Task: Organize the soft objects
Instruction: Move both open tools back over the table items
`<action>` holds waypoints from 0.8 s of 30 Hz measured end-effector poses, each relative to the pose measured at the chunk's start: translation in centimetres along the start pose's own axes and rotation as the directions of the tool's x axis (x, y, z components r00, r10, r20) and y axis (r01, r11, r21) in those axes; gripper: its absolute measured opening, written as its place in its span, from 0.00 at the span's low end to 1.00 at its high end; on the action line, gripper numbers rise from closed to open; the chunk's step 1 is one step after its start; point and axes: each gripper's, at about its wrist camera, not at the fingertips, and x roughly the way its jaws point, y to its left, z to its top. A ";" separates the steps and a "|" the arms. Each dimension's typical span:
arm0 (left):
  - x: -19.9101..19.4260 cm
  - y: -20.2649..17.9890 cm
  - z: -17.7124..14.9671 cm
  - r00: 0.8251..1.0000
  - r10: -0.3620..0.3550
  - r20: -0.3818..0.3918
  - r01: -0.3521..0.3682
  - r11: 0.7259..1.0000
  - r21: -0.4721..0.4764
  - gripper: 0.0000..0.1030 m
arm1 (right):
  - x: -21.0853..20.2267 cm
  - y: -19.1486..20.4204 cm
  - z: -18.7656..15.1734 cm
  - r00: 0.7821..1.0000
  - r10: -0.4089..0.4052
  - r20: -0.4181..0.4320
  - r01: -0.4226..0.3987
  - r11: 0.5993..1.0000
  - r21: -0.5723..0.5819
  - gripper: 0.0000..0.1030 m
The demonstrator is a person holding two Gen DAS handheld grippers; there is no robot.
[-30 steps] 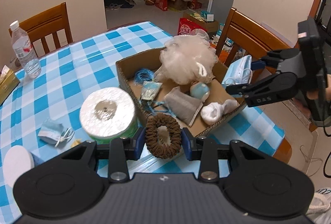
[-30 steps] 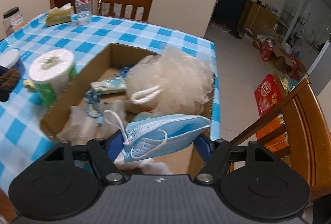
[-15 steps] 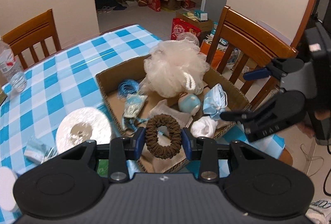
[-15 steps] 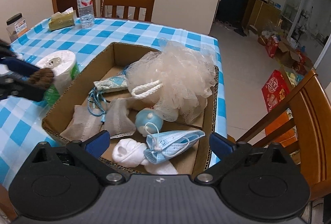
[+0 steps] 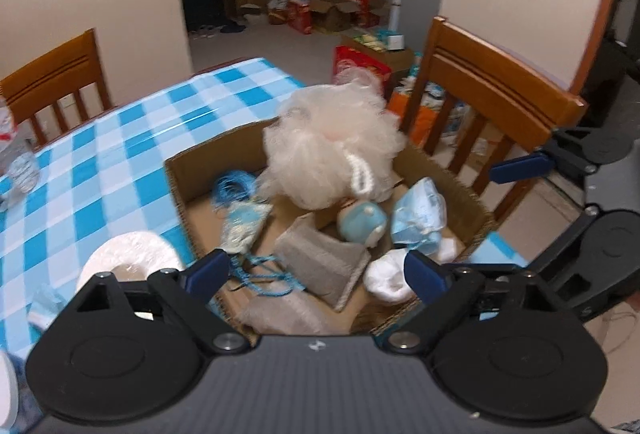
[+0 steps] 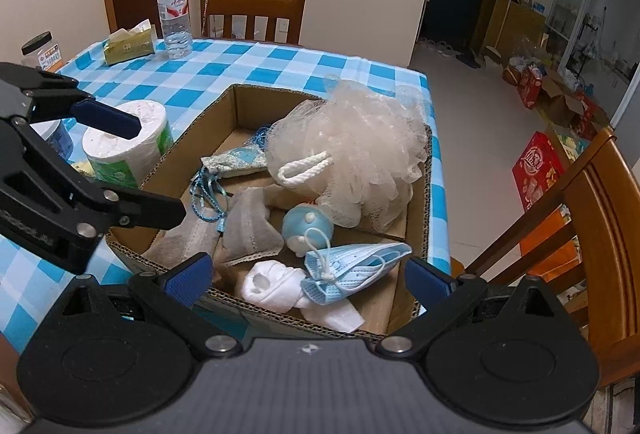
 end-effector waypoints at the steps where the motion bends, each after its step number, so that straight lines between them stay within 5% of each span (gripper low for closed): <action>1: -0.1 0.2 -0.2 1.000 0.009 -0.003 -0.009 1.000 -0.006 0.96 | 0.1 0.1 0.0 1.000 0.005 -0.002 -0.005 1.000 0.002 1.00; 24: -4.4 5.1 -4.5 0.994 0.108 -0.003 -0.108 0.989 -0.100 0.98 | 0.1 5.8 0.9 1.000 0.007 -0.024 -0.007 0.999 0.037 1.00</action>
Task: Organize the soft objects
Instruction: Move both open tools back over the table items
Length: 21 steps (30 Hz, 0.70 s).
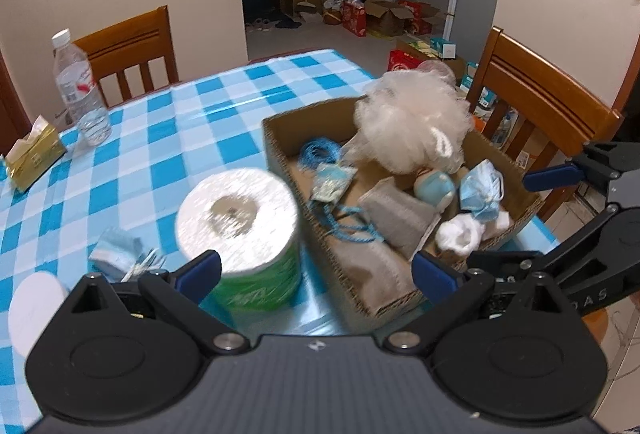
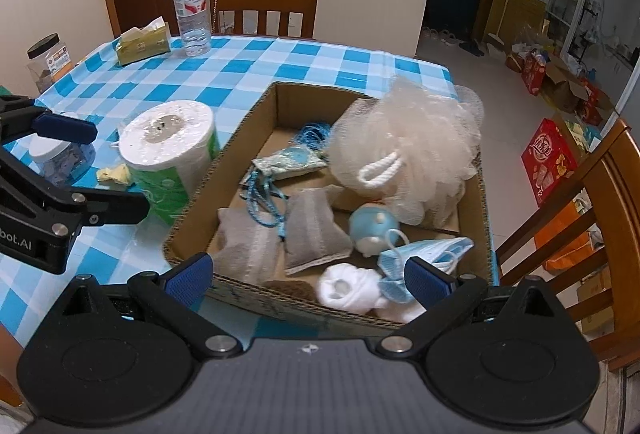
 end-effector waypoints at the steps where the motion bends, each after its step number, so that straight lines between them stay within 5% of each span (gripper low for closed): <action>1: -0.2 0.4 -0.3 1.000 0.003 -0.004 -0.003 1.000 -0.003 0.98 | 0.0 0.5 0.1 1.000 -0.003 -0.002 0.003 1.000 -0.003 1.00; 12: -1.9 6.2 -3.5 0.999 0.026 -0.028 -0.025 0.999 0.032 0.98 | -0.1 6.9 0.7 1.000 -0.026 -0.015 0.026 0.999 0.019 1.00; 21: -1.8 10.5 -5.5 0.998 -0.039 -0.045 0.044 0.992 0.118 0.98 | 0.0 12.7 1.6 0.997 -0.074 -0.025 0.075 0.995 0.063 1.00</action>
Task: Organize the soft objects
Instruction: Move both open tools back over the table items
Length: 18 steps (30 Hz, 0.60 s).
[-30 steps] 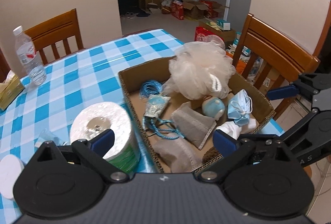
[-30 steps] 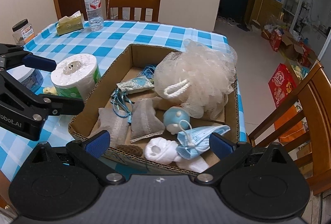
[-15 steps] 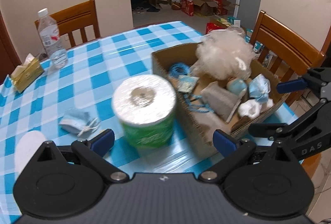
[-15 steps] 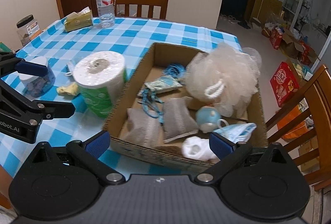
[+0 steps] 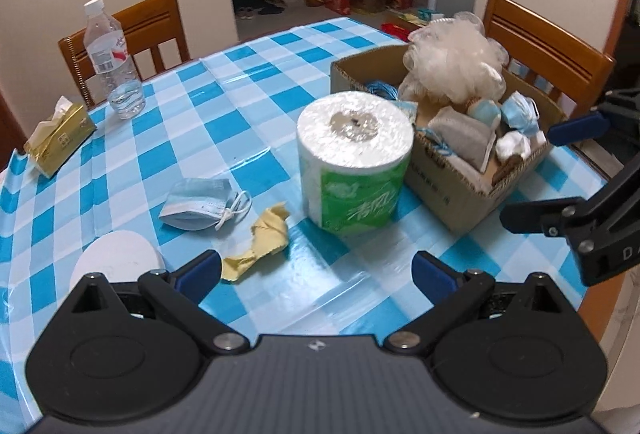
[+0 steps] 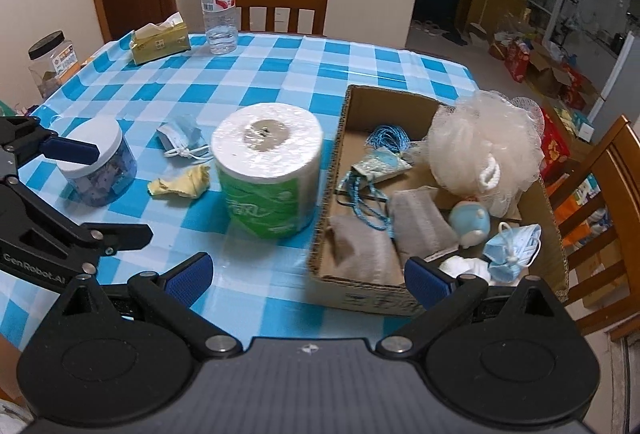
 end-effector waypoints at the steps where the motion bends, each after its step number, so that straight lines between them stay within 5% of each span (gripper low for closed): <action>1: 0.2 0.4 -0.1 1.000 -0.010 0.000 0.010 1.000 0.004 0.98 | -0.1 0.5 0.0 1.000 -0.008 -0.002 0.008 1.000 0.007 1.00; 9: 2.2 2.1 -0.4 0.997 -0.076 -0.034 0.076 0.997 0.018 0.98 | -0.2 2.3 0.6 0.999 -0.038 -0.011 0.039 0.999 0.026 1.00; 18: 6.3 1.7 0.4 0.997 -0.004 -0.081 0.006 0.999 0.032 0.94 | 1.7 0.4 2.1 1.000 0.016 0.002 -0.016 1.000 -0.006 1.00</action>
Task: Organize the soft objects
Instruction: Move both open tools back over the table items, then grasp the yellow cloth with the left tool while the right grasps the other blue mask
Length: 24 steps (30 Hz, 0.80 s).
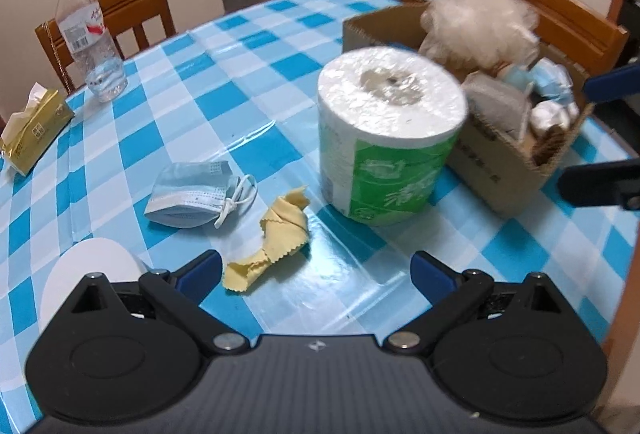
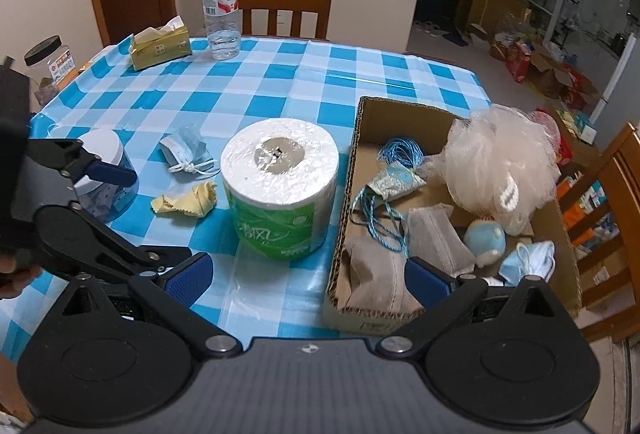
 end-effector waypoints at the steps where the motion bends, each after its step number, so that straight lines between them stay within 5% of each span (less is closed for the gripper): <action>1: 0.5 0.0 0.1 1.000 0.007 -0.005 -0.007 1.000 0.002 0.91 | 0.3 -0.2 0.1 1.000 0.008 0.001 -0.008 1.000 -0.003 1.00; 5: 2.5 0.1 0.7 0.999 0.038 -0.034 -0.038 0.999 -0.004 0.71 | 1.3 -1.1 0.7 0.999 0.032 0.000 -0.032 0.999 -0.012 1.00; 24: 5.7 1.4 1.4 0.998 -0.006 -0.062 0.000 0.997 -0.083 0.36 | 3.0 -3.0 2.3 0.998 0.069 -0.011 -0.069 0.997 -0.039 1.00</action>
